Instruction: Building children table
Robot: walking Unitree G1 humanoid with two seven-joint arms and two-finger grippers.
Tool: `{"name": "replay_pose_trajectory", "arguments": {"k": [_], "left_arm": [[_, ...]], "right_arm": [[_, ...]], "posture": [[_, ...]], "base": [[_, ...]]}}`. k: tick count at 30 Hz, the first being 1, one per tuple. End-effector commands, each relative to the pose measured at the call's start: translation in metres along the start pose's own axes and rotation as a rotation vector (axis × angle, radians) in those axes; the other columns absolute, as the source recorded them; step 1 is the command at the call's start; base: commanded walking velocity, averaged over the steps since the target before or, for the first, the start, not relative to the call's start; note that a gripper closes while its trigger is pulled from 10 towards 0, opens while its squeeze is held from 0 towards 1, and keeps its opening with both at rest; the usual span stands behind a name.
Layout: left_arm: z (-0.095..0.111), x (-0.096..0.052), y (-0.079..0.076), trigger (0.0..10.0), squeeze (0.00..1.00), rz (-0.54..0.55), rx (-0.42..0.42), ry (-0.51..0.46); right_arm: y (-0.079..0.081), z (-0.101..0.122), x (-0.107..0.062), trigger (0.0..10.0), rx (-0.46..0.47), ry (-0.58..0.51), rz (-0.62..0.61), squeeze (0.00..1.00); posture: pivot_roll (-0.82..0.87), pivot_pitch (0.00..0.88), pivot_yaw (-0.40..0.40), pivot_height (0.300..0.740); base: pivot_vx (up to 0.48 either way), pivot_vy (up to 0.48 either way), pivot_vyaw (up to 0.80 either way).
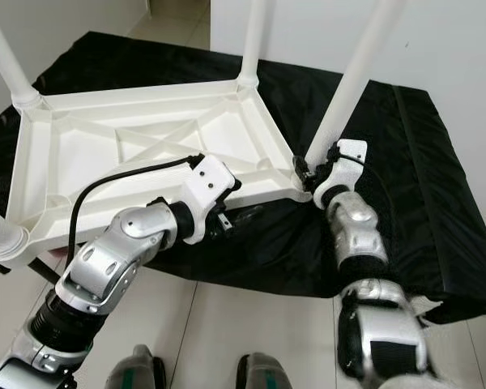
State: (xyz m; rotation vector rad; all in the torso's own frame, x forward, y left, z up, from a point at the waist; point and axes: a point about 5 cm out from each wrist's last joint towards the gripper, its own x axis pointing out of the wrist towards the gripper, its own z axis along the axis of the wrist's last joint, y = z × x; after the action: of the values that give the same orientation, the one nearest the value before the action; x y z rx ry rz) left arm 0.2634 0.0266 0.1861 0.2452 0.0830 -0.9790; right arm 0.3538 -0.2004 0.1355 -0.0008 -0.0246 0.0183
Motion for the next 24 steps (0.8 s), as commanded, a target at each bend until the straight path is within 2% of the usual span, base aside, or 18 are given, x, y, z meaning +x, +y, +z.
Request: {"name": "replay_pose_trajectory", "arguments": {"k": [1, 2, 4, 5, 7, 13, 17, 18, 23, 24], "left_arm": [[0.002, 0.000, -0.005, 10.0, 0.00, -0.014, 0.004, -0.006], [0.002, 0.001, -0.006, 10.0, 0.00, -0.017, 0.003, -0.006], [0.002, 0.001, -0.006, 10.0, 0.00, -0.017, 0.003, -0.006], [0.002, 0.002, -0.007, 10.0, 0.00, -0.021, 0.002, -0.007], [0.002, 0.002, -0.007, 10.0, 0.00, -0.022, 0.002, -0.008], [0.003, 0.003, -0.008, 10.0, 0.00, -0.021, 0.001, -0.011], [0.002, 0.003, -0.008, 10.0, 0.00, -0.021, 0.002, -0.010], [0.002, 0.003, -0.008, 10.0, 0.00, -0.020, 0.002, -0.010], [0.002, 0.003, -0.008, 10.0, 0.00, -0.019, 0.001, -0.012], [0.002, 0.004, -0.008, 10.0, 0.00, -0.020, 0.001, -0.013]], "right_arm": [[-0.007, -0.004, -0.006, 0.0, 0.022, 0.011, -0.115, 0.00], [0.000, -0.007, -0.011, 0.0, 0.020, 0.018, -0.189, 0.00], [0.000, -0.007, -0.011, 0.0, 0.020, 0.018, -0.189, 0.00], [0.016, -0.010, -0.019, 0.0, 0.054, 0.026, -0.309, 0.00], [0.022, -0.010, -0.022, 0.0, 0.072, 0.027, -0.346, 0.00], [0.036, -0.006, -0.025, 0.0, 0.077, 0.026, -0.370, 0.00], [0.035, -0.006, -0.024, 0.0, 0.042, 0.043, -0.353, 0.00], [0.033, -0.005, -0.024, 10.0, 0.034, 0.049, -0.346, 0.00], [0.031, -0.004, -0.024, 10.0, 0.034, 0.059, -0.340, 0.00], [0.032, -0.003, -0.024, 10.0, 0.041, 0.052, -0.321, 1.00]], "posture": [[-0.03, 0.029, -0.045, 0.740], [-0.03, 0.026, -0.047, 0.740], [-0.03, 0.026, -0.047, 0.740], [-0.03, 0.024, -0.055, 0.740], [-0.03, 0.024, -0.055, 0.740], [-0.02, 0.018, -0.060, 0.740], [-0.02, 0.014, -0.064, 0.740], [-0.02, 0.010, -0.066, 0.740], [-0.03, 0.009, -0.067, 0.740], [-0.03, 0.009, -0.068, 0.740]], "base": [[0.000, 0.000, 0.00], [0.000, 0.000, 0.00], [0.000, 0.000, 0.00], [0.000, 0.000, 0.00], [0.000, 0.000, 0.00], [0.000, 0.000, 0.00], [0.000, 0.000, 0.00], [0.000, 0.000, 0.00], [0.000, 0.000, 0.00], [0.000, 0.000, 0.00]]}}
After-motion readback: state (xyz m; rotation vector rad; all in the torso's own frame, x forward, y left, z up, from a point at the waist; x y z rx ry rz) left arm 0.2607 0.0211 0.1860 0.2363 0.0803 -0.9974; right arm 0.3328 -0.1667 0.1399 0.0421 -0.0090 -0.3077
